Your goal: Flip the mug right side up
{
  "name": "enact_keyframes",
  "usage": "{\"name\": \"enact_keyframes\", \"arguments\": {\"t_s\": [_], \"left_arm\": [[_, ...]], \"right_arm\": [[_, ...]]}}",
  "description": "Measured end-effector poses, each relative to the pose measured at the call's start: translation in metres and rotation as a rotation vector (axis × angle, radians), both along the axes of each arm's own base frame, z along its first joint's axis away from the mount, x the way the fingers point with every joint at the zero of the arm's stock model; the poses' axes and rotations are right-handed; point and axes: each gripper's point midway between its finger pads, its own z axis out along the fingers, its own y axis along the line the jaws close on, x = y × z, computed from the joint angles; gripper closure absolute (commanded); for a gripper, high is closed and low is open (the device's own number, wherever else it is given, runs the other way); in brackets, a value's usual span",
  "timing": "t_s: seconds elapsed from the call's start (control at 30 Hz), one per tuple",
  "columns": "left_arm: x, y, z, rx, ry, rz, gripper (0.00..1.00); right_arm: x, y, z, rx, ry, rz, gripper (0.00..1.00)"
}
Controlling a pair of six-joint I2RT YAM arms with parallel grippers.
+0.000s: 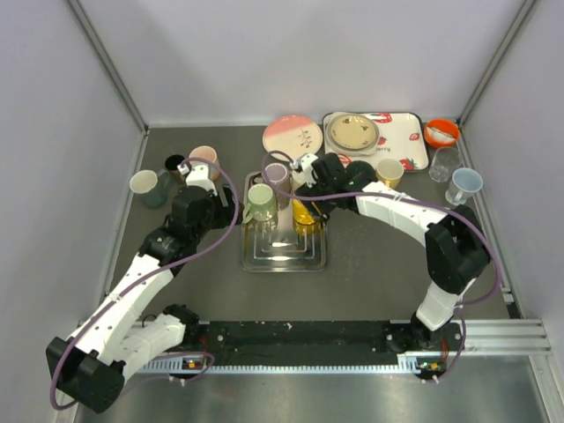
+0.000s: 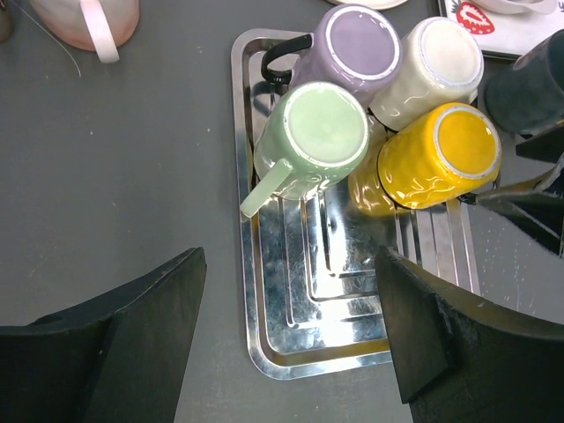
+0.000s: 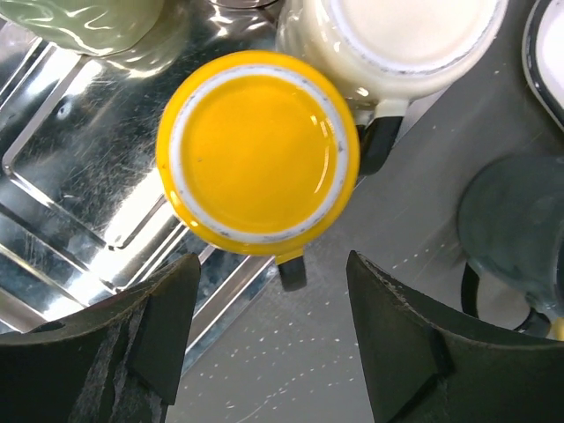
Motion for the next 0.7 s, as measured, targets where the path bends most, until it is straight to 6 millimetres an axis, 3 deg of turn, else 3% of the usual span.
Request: {"name": "enact_keyframes", "arguments": {"t_s": [0.23, 0.37, 0.7], "left_arm": [[-0.001, 0.000, -0.003, 0.008, 0.005, -0.003, 0.18], [-0.001, 0.001, -0.006, 0.010, 0.010, -0.004, 0.18], [-0.002, 0.000, -0.008, 0.009, 0.015, -0.009, 0.18]], "right_arm": [[0.006, -0.001, -0.005, 0.013, 0.039, 0.011, 0.34], [-0.005, 0.006, -0.015, 0.035, 0.101, 0.047, 0.34], [-0.028, 0.026, -0.014, 0.146, 0.217, 0.065, 0.38]]}}
